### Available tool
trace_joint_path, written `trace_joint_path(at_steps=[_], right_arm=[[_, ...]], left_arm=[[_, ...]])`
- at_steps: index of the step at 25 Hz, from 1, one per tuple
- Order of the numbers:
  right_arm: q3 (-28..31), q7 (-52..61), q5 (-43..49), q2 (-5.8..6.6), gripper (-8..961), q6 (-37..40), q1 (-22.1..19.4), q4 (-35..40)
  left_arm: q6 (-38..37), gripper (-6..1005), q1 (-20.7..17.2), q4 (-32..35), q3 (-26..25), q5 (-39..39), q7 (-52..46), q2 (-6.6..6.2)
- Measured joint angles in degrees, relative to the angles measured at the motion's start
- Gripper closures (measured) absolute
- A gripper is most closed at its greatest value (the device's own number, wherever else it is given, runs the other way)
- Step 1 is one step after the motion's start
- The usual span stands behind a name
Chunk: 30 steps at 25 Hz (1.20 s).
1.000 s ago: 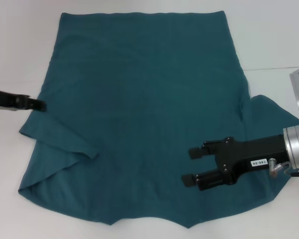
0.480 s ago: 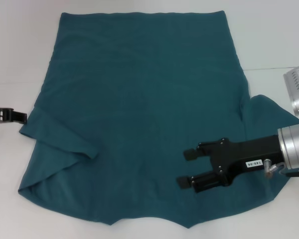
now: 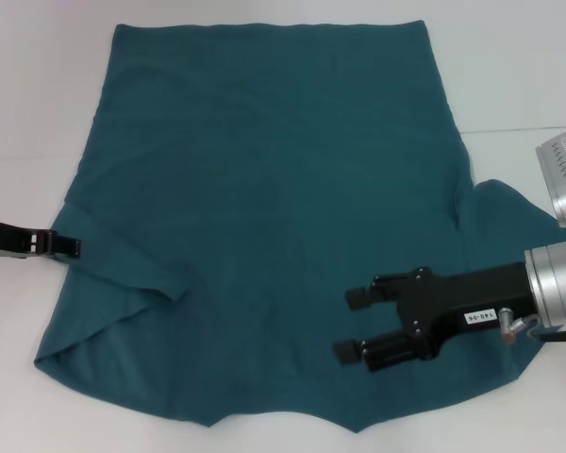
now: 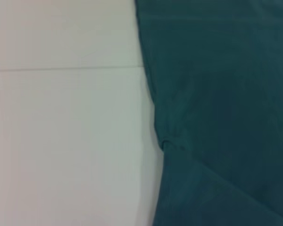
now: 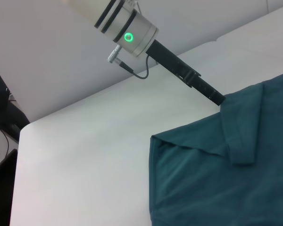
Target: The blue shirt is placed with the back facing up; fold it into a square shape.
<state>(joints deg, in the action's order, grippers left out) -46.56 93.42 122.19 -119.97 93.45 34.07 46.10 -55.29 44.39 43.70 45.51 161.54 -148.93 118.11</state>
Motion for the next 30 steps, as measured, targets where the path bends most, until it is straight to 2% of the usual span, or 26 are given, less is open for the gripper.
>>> trace_joint_path(at_steps=[11, 30], right_arm=[[-0.02, -0.68, -0.03, 0.1, 38, 0.34, -0.13, -1.41], [-0.02, -0.97, -0.03, 0.0, 38, 0.42, 0.16, -1.53]], left_arm=[[3.77, 197, 0.33, -0.6, -0.25, 0.04, -0.03, 0.28], [10.04, 199, 0.67, -5.56, -0.04, 0.01, 0.42, 0.18]])
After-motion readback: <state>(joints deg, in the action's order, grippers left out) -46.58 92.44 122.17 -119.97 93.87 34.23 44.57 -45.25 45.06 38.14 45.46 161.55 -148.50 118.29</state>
